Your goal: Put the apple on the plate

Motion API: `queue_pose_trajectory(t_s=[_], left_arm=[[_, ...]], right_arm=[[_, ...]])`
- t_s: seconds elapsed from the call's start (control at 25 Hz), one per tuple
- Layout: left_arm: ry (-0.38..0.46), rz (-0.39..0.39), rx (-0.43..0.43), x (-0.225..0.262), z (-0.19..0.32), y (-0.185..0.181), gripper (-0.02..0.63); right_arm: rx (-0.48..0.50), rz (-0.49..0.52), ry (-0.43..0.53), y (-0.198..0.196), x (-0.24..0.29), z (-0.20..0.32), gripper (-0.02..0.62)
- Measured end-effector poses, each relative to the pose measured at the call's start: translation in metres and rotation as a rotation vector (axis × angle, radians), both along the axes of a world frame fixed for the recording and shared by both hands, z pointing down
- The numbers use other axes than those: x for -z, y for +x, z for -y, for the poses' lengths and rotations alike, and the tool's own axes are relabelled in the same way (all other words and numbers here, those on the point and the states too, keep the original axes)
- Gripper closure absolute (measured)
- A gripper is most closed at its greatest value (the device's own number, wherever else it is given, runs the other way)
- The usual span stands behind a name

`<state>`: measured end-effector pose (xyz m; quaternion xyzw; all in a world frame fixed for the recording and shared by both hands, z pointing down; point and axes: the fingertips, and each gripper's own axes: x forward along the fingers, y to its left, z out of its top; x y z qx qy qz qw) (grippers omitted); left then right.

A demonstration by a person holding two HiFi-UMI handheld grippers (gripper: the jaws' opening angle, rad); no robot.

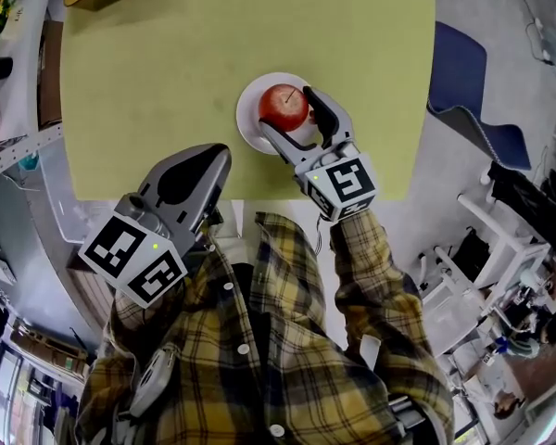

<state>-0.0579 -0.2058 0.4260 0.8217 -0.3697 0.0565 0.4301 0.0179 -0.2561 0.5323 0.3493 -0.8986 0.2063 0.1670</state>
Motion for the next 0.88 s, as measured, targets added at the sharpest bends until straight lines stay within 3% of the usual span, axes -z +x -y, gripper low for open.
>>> queue_pose_trajectory(t_s=[0.32,0.68,0.88], left_arm=[[0.003,-0.007,-0.008,-0.001,0.003,0.002,0.598],[0.007,-0.015,-0.029,0.001,0.008,0.009,0.598],[0.010,-0.019,-0.041,0.002,0.005,0.006,0.598]], right_arm=[[0.087,-0.080,0.024,-0.003,-0.004,-0.011,0.235],[0.127,-0.173,0.030,-0.002,-0.008,-0.017,0.235],[0.129,-0.175,0.006,-0.011,-0.011,-0.022,0.235]])
